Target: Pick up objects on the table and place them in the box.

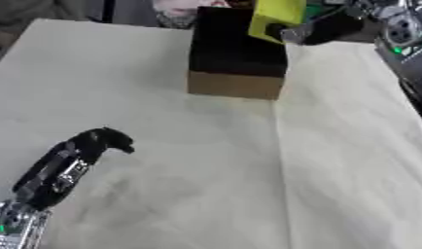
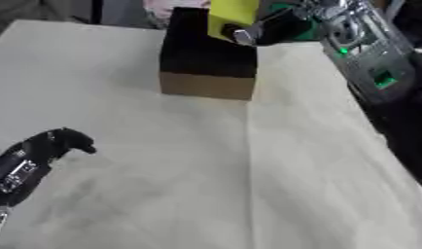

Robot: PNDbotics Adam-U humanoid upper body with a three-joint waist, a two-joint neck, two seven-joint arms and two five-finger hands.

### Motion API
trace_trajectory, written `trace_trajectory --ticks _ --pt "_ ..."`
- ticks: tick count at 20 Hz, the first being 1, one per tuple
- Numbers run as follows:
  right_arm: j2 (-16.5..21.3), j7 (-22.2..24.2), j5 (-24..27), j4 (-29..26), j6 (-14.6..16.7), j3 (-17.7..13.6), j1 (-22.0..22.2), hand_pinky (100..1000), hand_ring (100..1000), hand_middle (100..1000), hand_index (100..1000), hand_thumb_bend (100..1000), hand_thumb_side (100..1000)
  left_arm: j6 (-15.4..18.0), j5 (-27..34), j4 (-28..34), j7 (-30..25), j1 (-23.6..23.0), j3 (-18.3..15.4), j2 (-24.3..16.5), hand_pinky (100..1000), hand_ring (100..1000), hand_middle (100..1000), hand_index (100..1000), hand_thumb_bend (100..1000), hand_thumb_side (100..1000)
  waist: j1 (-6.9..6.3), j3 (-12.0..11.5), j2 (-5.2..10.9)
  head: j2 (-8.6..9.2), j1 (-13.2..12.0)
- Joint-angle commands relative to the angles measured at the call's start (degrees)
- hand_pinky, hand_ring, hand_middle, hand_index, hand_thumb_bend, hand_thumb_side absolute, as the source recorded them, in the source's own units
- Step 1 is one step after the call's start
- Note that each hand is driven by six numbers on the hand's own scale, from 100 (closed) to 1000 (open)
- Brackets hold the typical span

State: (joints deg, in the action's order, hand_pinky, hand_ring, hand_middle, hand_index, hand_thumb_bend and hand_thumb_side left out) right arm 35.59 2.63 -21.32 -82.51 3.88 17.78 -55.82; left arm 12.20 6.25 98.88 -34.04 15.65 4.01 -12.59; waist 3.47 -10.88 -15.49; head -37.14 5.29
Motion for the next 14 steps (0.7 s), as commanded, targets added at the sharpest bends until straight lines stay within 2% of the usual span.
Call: trace_trajectory --ticks 1,7,12,14 --pt "0.59 -1.08 -1.31 4.57 0.7 -2.68 -1.95 679 780 436 641 468 100 -0.15 1.33 1.27 -1.31 1.92 1.16 -0.63 947 724 703 791 145 807 0.18 -1.24 0.7 1.9 2.63" --pt "0.23 -2.52 -3.79 14.18 3.24 -5.73 -3.53 687 797 456 663 472 100 -0.7 3.11 1.74 -3.31 4.68 2.96 -0.56 946 723 703 791 140 799 1.23 -4.86 -0.01 3.66 7.31" --pt "-0.86 -4.3 -5.06 22.78 5.31 -8.17 -4.68 686 824 476 689 491 100 -0.94 3.86 2.03 -4.53 5.8 3.93 -0.5 947 723 703 791 139 800 1.49 -6.51 -0.6 4.24 10.28" --pt "-1.6 -5.04 -5.88 26.21 5.96 -8.69 -5.07 688 838 505 710 527 152 -0.96 4.01 2.12 -4.77 6.07 4.11 -0.43 947 723 703 791 138 800 1.49 -6.96 -0.78 4.43 11.27"
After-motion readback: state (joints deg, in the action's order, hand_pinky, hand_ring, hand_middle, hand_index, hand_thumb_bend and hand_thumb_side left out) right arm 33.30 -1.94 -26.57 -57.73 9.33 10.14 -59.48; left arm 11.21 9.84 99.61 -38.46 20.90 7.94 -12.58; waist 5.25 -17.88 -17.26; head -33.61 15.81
